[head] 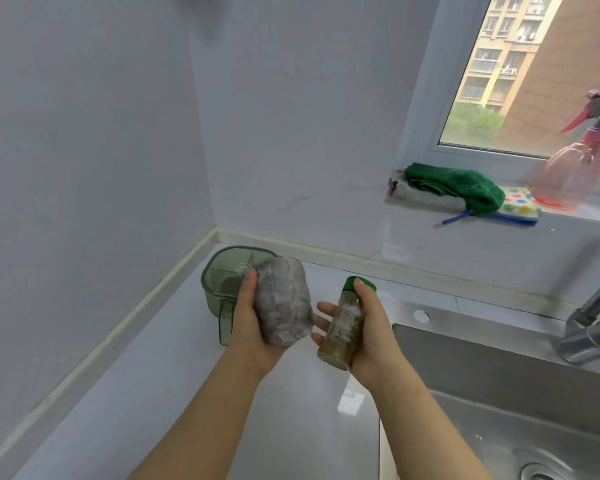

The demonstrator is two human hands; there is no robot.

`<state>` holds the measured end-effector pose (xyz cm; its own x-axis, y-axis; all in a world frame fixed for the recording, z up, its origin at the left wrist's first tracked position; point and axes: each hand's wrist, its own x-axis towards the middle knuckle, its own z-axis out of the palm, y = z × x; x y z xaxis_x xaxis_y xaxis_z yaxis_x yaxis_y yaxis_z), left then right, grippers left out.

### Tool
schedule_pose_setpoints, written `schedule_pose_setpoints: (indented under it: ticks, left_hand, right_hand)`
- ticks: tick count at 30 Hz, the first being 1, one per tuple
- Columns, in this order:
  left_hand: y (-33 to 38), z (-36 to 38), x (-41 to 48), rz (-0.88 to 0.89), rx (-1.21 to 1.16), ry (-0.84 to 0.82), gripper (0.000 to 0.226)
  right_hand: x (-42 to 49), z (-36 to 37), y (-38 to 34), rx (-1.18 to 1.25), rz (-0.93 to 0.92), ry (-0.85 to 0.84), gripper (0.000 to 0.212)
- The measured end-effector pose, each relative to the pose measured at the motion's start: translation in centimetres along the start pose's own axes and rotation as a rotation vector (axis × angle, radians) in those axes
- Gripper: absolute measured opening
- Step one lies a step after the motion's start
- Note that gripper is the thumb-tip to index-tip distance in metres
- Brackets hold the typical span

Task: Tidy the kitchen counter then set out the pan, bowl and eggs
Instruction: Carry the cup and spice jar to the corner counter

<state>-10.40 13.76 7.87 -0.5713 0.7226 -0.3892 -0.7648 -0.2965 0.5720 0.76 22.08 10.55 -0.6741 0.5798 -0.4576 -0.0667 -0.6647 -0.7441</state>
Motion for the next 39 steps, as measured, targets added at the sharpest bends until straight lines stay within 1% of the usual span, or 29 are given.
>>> schedule_pose_setpoints:
  ticks: [2, 6, 9, 11, 14, 18, 21, 24, 27, 32, 35, 37, 39]
  left_hand:
    - [0.2, 0.2, 0.2, -0.035, -0.03, -0.042, 0.065]
    - [-0.1, 0.8, 0.6, -0.148, 0.058, -0.126, 0.068]
    - [-1.0, 1.0, 0.9, -0.245, 0.142, -0.205, 0.076]
    - [-1.8, 1.1, 1.0, -0.31, 0.156, -0.254, 0.076]
    - [-3.6, 1.8, 0.7, -0.395, 0.184, -0.306, 0.071]
    - [-7.2, 3.5, -1.3, -0.518, 0.268, -0.38, 0.056]
    - [-10.4, 4.3, -3.4, -0.61, 0.33, -0.431, 0.055]
    - [-13.6, 5.2, -6.3, -0.707, 0.419, -0.48, 0.06]
    - [-16.2, 6.2, -9.7, -0.785, 0.473, -0.567, 0.059]
    - [-21.0, 7.9, -16.3, -0.885, 0.567, -0.673, 0.063]
    - [-25.1, 8.8, -21.5, -0.966, 0.62, -0.715, 0.058]
    - [-27.5, 9.0, -24.4, -0.989, 0.65, -0.743, 0.056]
    - [-30.6, 9.1, -29.1, -1.048, 0.703, -0.771, 0.055]
  right_hand:
    - [-0.1, -0.4, 0.3, 0.048, -0.004, 0.084, 0.037]
    - [-0.5, -1.3, 1.2, 0.186, -0.028, 0.243, 0.044]
    - [-1.4, -1.6, 1.8, 0.27, -0.069, 0.286, 0.043]
    - [-2.2, -2.2, 2.4, 0.327, -0.103, 0.316, 0.044]
    - [-3.9, -3.7, 3.4, 0.407, -0.147, 0.384, 0.047]
    - [-7.5, -6.6, 4.8, 0.52, -0.224, 0.537, 0.049]
    - [-11.1, -8.6, 6.1, 0.612, -0.29, 0.659, 0.048]
    - [-15.2, -10.5, 7.3, 0.691, -0.366, 0.744, 0.047]
    - [-19.0, -12.1, 8.3, 0.753, -0.446, 0.805, 0.046]
    - [-26.5, -15.0, 10.2, 0.841, -0.564, 0.919, 0.043]
    - [-32.9, -17.7, 12.1, 0.906, -0.618, 1.018, 0.046]
    - [-36.4, -19.0, 13.2, 0.933, -0.632, 1.089, 0.048]
    - [-41.2, -20.8, 14.8, 0.961, -0.672, 1.164, 0.049]
